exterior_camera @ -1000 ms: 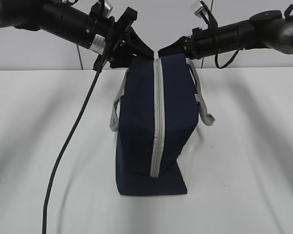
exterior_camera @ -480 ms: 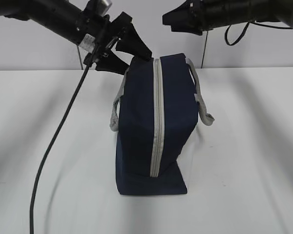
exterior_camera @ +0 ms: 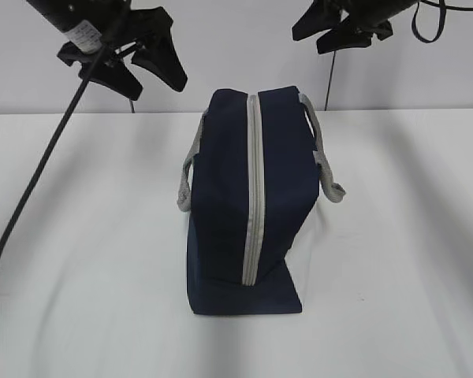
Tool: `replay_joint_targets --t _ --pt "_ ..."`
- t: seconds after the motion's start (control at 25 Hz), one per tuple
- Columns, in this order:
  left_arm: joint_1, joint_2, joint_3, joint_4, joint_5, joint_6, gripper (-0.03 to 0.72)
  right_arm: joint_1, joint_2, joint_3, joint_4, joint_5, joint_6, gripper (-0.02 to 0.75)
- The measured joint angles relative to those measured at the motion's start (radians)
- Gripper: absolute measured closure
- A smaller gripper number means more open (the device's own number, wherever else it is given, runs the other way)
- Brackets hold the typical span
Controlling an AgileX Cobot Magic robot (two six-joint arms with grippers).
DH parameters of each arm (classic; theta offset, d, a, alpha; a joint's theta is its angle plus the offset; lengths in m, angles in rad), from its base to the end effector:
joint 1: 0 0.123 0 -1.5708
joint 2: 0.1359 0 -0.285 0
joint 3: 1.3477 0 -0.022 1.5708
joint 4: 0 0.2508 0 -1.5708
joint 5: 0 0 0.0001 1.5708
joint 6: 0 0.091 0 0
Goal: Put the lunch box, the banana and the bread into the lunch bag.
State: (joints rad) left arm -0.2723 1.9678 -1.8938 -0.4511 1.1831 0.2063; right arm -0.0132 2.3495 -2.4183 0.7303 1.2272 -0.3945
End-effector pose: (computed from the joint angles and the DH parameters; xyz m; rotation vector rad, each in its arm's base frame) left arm 0.4048 -0.1512 0.3184 0.5235 2.6404 -0.6364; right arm 0.5110 0.0504 0.2992 -0.3684 2.3781 0.8008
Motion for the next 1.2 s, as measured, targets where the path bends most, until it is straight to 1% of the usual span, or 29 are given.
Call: replay_joint_targets --t 0.16,0.28,0.4,0.6,0.84,1.0,1.2 --pt "0.001 -0.042 0.000 0.098 0.034 -0.078 0.127 0.028 -0.062 0.041 -0.126 0.008 0.157 0.280" --pt "-0.002 -0.080 0.000 0.199 0.056 -0.114 0.127 0.049 -0.115 0.105 -0.254 0.010 0.249 0.280" --pt "-0.003 -0.126 0.012 0.267 0.058 -0.146 0.127 0.071 -0.196 0.227 -0.334 0.010 0.287 0.280" --pt "-0.004 -0.220 0.088 0.338 0.059 -0.188 0.127 0.095 -0.377 0.488 -0.392 0.012 0.300 0.280" --pt "-0.005 -0.385 0.295 0.400 0.061 -0.226 0.127 0.097 -0.672 0.818 -0.456 0.007 0.302 0.280" --pt "-0.006 -0.509 0.446 0.420 0.046 -0.246 0.127 0.097 -0.887 1.016 -0.488 -0.058 0.302 0.280" --pt "-0.006 -0.683 0.605 0.429 0.032 -0.252 0.127 0.097 -1.123 1.233 -0.537 -0.143 0.302 0.280"
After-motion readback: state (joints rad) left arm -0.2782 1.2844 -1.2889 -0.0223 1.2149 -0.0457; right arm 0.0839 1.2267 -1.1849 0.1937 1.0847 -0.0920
